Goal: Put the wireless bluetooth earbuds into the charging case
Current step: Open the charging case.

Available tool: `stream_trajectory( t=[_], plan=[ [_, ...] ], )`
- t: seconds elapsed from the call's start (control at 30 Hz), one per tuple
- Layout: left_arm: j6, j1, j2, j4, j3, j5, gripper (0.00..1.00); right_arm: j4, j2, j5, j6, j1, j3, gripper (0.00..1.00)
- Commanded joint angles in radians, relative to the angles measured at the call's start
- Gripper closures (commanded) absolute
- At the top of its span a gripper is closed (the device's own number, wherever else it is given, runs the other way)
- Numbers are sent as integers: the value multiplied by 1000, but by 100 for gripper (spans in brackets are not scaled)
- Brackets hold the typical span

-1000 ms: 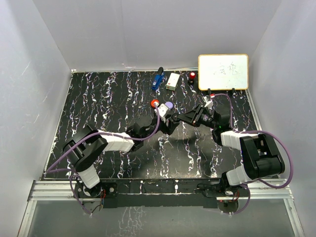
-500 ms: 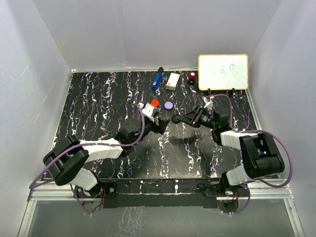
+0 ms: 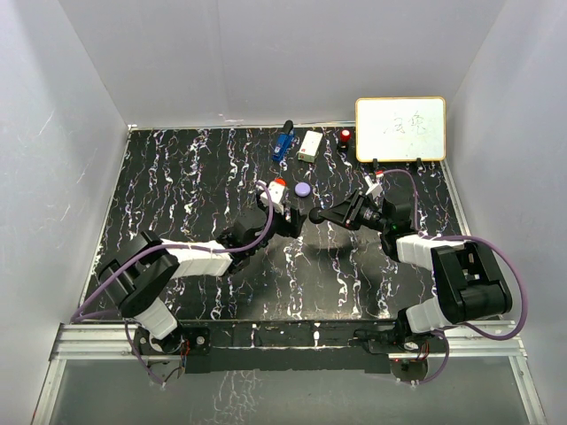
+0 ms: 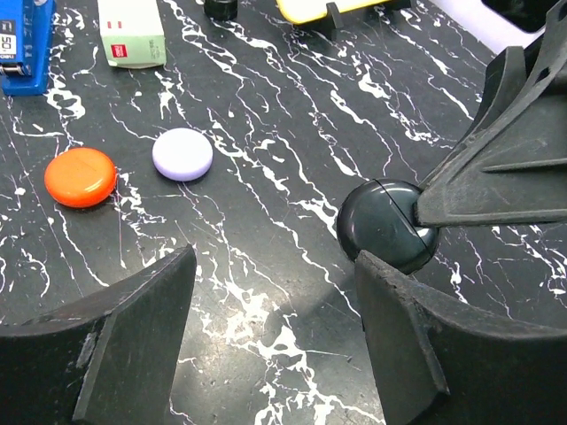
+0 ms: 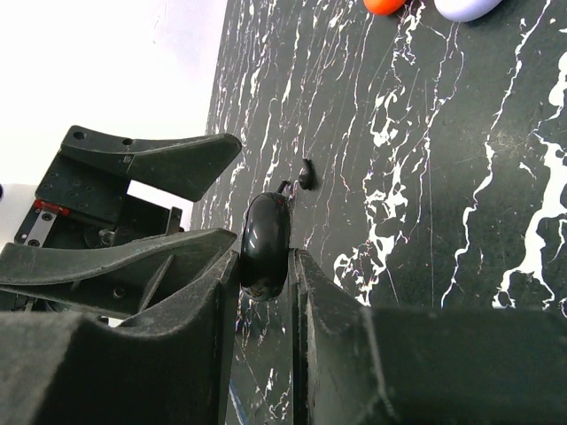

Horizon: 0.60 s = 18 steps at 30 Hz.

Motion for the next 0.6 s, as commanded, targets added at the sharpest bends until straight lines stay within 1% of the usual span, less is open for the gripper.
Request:
stream_trajectory(
  t=[0.0, 0.57],
  plan=[
    [-18, 5, 3, 24, 34, 3, 29, 30, -35, -1, -18, 2, 35, 100],
    [-23, 5, 14, 59, 49, 35, 29, 32, -40, -8, -15, 2, 29, 100]
  ],
)
